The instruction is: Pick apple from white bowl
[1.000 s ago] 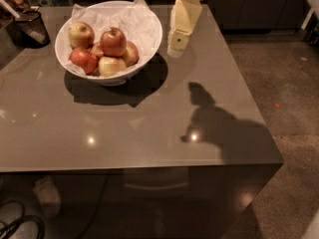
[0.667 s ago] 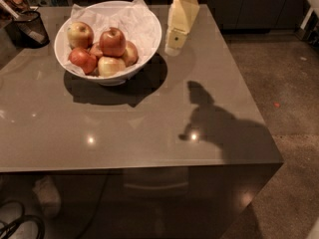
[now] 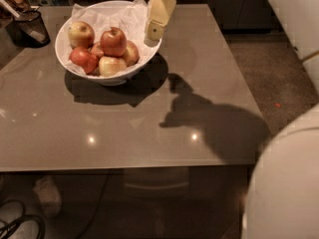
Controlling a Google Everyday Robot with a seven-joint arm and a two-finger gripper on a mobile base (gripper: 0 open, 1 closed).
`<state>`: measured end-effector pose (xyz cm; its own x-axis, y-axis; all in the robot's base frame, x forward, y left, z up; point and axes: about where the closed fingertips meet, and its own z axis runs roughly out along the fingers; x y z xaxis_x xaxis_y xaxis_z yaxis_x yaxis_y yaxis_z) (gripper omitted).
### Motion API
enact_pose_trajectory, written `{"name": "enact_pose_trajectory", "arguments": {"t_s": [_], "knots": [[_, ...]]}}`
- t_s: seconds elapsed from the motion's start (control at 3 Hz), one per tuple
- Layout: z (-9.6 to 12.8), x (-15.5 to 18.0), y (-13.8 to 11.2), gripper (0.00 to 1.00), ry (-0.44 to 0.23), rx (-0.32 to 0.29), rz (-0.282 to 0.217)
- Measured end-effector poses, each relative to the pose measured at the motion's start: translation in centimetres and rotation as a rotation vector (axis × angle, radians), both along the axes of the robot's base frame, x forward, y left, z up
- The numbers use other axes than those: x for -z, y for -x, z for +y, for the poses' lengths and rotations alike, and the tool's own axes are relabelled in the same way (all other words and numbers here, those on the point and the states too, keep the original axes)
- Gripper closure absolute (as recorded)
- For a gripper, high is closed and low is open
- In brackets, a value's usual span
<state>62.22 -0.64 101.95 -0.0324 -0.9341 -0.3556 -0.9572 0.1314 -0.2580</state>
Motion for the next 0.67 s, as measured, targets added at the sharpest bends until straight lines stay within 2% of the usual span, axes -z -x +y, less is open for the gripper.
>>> {"name": "enact_pose_trajectory", "arguments": {"t_s": [0.33,0.67], "knots": [[2.72,-0.47,-1.41,0.0,-0.003,-0.051,-0.034],[3.17,-0.53,-1.82,0.0,-0.015,-0.051,-0.047]]}}
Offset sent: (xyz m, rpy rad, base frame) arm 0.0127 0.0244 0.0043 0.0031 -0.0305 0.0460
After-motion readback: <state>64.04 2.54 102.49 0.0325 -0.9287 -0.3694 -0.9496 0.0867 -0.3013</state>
